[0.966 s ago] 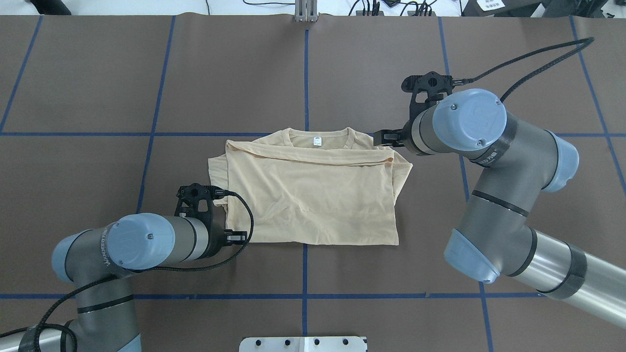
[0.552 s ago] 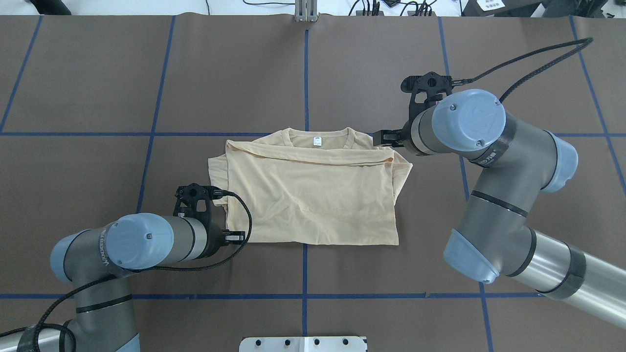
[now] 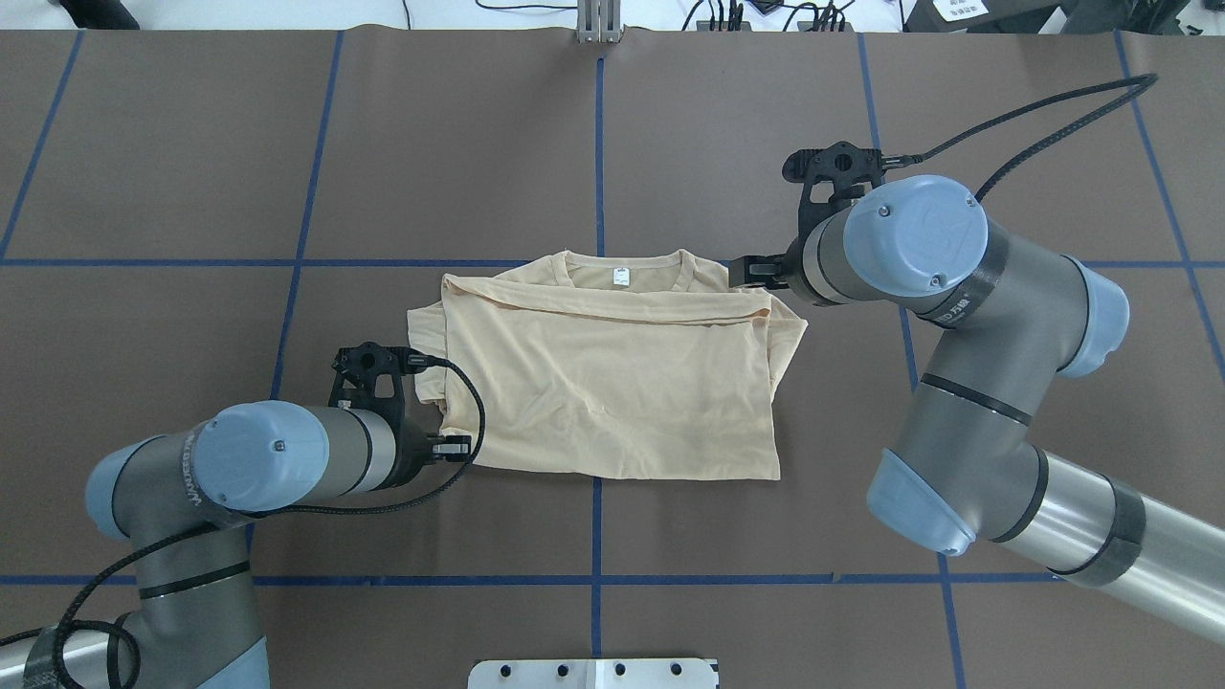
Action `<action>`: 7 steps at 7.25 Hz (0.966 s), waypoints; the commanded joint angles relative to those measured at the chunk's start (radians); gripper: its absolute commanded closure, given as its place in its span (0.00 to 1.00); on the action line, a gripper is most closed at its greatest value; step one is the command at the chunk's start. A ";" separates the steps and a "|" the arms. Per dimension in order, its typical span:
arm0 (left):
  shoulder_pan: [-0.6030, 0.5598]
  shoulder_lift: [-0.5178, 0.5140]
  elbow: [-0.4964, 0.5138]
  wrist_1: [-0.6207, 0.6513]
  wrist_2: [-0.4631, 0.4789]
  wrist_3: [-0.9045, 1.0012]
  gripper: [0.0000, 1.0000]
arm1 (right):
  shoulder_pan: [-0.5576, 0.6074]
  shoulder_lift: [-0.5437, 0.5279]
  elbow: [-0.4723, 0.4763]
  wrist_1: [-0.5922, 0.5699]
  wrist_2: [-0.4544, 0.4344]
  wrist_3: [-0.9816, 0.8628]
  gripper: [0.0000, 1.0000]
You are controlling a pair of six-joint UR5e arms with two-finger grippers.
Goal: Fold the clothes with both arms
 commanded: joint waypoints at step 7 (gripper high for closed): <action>-0.407 -0.376 0.638 -0.209 0.017 0.347 1.00 | -0.023 -0.003 0.003 0.022 -0.004 0.016 0.00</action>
